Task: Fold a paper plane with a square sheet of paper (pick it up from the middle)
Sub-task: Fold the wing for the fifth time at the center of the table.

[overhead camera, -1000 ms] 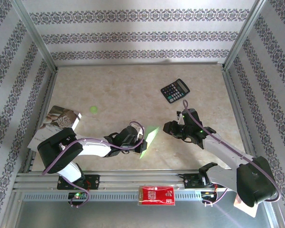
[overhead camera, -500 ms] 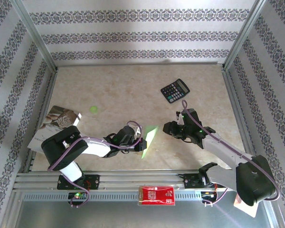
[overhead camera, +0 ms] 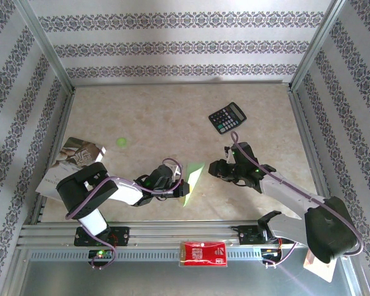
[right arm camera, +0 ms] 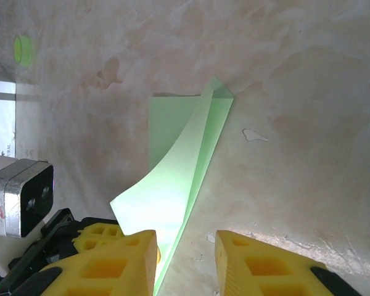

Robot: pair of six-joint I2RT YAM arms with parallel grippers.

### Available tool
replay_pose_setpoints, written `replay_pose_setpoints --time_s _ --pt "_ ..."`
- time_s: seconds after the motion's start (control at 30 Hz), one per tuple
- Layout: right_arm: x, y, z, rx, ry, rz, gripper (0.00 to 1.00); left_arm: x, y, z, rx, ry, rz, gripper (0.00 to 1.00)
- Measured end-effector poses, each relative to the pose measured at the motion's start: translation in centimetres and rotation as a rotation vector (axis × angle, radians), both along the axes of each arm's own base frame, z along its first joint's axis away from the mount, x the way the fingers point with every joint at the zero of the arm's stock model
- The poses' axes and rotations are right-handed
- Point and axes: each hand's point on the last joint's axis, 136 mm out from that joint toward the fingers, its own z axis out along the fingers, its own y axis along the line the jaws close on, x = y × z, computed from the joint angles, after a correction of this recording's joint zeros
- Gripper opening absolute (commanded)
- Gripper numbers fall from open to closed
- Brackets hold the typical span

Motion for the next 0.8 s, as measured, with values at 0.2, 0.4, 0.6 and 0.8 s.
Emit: replay_pose_setpoints --time_s 0.2,0.4,0.6,0.8 --pt "-0.3 0.4 -0.7 -0.012 0.018 0.017 0.31 0.0 0.1 -0.1 -0.015 0.010 0.017 0.00" --pt "-0.5 0.8 -0.9 -0.015 0.022 0.031 0.30 0.1 0.3 -0.1 -0.024 0.008 0.031 0.00" --pt "-0.7 2.0 -0.9 -0.016 0.003 0.073 0.25 0.1 0.4 -0.1 -0.035 0.017 0.054 0.00" --pt "-0.3 4.8 -0.7 -0.024 -0.032 0.158 0.14 0.2 0.5 -0.1 -0.039 0.031 0.069 0.00"
